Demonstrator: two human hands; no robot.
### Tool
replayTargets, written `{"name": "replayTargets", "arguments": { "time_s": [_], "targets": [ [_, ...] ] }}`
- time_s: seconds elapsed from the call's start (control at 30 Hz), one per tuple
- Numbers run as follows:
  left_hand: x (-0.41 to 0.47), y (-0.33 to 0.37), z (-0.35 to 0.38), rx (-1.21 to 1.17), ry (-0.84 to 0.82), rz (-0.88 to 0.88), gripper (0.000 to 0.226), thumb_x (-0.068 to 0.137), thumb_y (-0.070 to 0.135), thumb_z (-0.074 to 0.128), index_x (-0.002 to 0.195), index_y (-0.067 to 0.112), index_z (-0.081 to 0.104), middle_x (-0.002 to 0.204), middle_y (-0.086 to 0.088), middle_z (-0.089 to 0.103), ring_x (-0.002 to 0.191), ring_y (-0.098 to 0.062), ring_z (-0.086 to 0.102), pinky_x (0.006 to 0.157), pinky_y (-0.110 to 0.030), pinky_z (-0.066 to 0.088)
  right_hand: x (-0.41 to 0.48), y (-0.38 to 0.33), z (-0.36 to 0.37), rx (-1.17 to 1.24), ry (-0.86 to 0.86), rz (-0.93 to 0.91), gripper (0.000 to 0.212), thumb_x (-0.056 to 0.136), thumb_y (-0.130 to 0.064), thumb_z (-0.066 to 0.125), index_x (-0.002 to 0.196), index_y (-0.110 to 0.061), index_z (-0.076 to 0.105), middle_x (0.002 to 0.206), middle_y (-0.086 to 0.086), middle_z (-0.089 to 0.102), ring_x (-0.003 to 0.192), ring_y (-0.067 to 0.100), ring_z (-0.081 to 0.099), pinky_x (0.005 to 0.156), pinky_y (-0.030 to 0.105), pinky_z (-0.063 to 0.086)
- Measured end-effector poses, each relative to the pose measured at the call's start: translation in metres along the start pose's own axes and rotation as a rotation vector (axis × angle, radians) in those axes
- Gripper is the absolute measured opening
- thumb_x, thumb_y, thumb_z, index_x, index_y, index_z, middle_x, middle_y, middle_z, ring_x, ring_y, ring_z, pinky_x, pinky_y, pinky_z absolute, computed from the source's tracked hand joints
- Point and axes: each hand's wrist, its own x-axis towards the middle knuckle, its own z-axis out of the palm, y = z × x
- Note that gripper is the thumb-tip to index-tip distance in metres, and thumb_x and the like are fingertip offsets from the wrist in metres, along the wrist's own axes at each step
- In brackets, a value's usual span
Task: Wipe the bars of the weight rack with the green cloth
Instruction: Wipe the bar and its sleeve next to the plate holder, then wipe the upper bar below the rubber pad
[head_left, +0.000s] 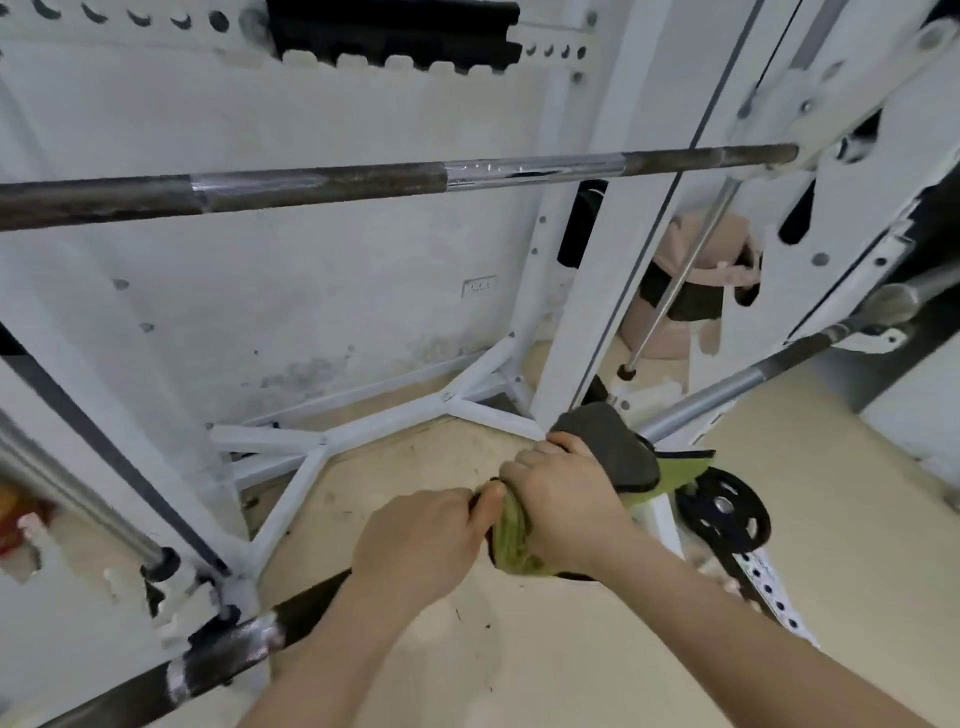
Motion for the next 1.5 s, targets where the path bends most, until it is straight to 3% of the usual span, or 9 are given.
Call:
{"name": "replayTargets", "arguments": {
  "time_s": [0.1,0.3,0.57,0.77,0.93,1.07,1.23,1.33,1.5],
  "targets": [
    [0.025,0.023,0.002,-0.121,-0.037,-0.005,0.057,0.095,0.062,0.013,0.083,0.021,0.051,0.077,0.001,0.063,0.075,-0.023,0.060,0.075,-0.040,0.050,-0.011,0.047,0.022,0.038,0.142,0.006,0.016,0.066,-0.034,0.056,0.079,-0.025,0.058,0.073,-0.008,0.055,0.077,0.018,0.057,0.094,0.035,0.039],
    [0.057,0.058,0.016,-0.016,-0.021,0.043,0.050,0.095,0.063,0.017,0.087,0.024,0.048,0.073,0.003,0.061,0.066,-0.016,0.060,0.061,-0.033,0.047,-0.018,0.174,0.025,0.000,0.006,0.194,0.019,0.062,-0.028,0.060,0.081,-0.030,0.058,0.077,-0.013,0.054,0.085,0.016,0.057,0.095,0.034,0.029],
    [0.076,0.079,0.010,-0.123,-0.175,-0.308,0.075,0.081,0.082,0.017,0.074,0.019,0.057,0.059,-0.001,0.067,0.045,-0.009,0.059,0.066,-0.029,0.053,-0.016,0.306,0.025,-0.072,-0.184,0.152,0.007,0.070,-0.032,0.052,0.075,-0.028,0.055,0.067,-0.012,0.054,0.074,0.015,0.057,0.080,0.032,0.040],
    [0.089,0.097,0.021,-0.136,-0.090,-0.434,0.077,0.086,0.077,0.018,0.075,0.019,0.067,0.067,0.001,0.070,0.063,-0.012,0.066,0.075,-0.029,0.051,0.000,0.281,0.001,0.016,-0.429,-0.046,0.016,0.083,-0.023,0.047,0.093,-0.024,0.059,0.082,-0.004,0.061,0.078,0.020,0.057,0.066,0.031,0.037],
    [0.087,0.106,0.027,-0.058,0.106,-0.460,0.050,0.093,0.065,0.024,0.086,0.033,0.062,0.083,0.009,0.065,0.079,-0.010,0.059,0.075,-0.030,0.048,0.003,0.185,-0.006,0.143,-0.308,-0.271,0.009,0.080,-0.021,0.050,0.088,-0.021,0.055,0.073,-0.005,0.050,0.074,0.022,0.053,0.068,0.033,0.038],
    [0.075,0.111,0.011,-0.543,0.342,-0.417,0.023,0.096,0.046,0.045,0.092,0.034,0.064,0.093,0.005,0.069,0.075,0.003,0.061,0.063,-0.015,0.050,0.004,0.143,-0.020,0.298,-0.273,-0.381,0.007,0.083,-0.017,0.055,0.088,-0.020,0.053,0.078,-0.001,0.051,0.075,0.022,0.050,0.074,0.035,0.039],
    [0.051,0.129,0.001,-0.791,0.259,-0.229,0.013,0.087,0.039,0.065,0.098,0.036,0.072,0.095,0.022,0.072,0.088,0.005,0.064,0.073,-0.008,0.045,0.012,0.162,-0.051,0.528,-0.241,-0.376,0.033,0.080,-0.014,0.055,0.104,-0.032,0.070,0.089,-0.004,0.070,0.080,0.020,0.062,0.071,0.036,0.055],
    [0.040,0.135,-0.005,-0.949,0.472,-0.249,0.011,0.076,0.030,0.080,0.075,0.022,0.072,0.072,0.003,0.069,0.067,-0.010,0.061,0.063,-0.020,0.045,0.011,0.160,-0.080,0.599,-0.219,-0.405,0.029,0.079,-0.019,0.066,0.105,-0.030,0.070,0.096,-0.008,0.071,0.085,0.012,0.063,0.078,0.034,0.055],
    [0.016,0.137,-0.059,-1.209,0.707,-0.141,0.019,0.068,0.018,0.084,0.078,0.009,0.070,0.072,-0.010,0.067,0.063,-0.018,0.061,0.052,-0.026,0.048,0.011,0.165,-0.128,0.812,-0.208,-0.384,0.047,0.067,-0.018,0.086,0.110,-0.023,0.068,0.104,-0.010,0.070,0.096,0.005,0.064,0.086,0.020,0.051]
  ]
}}
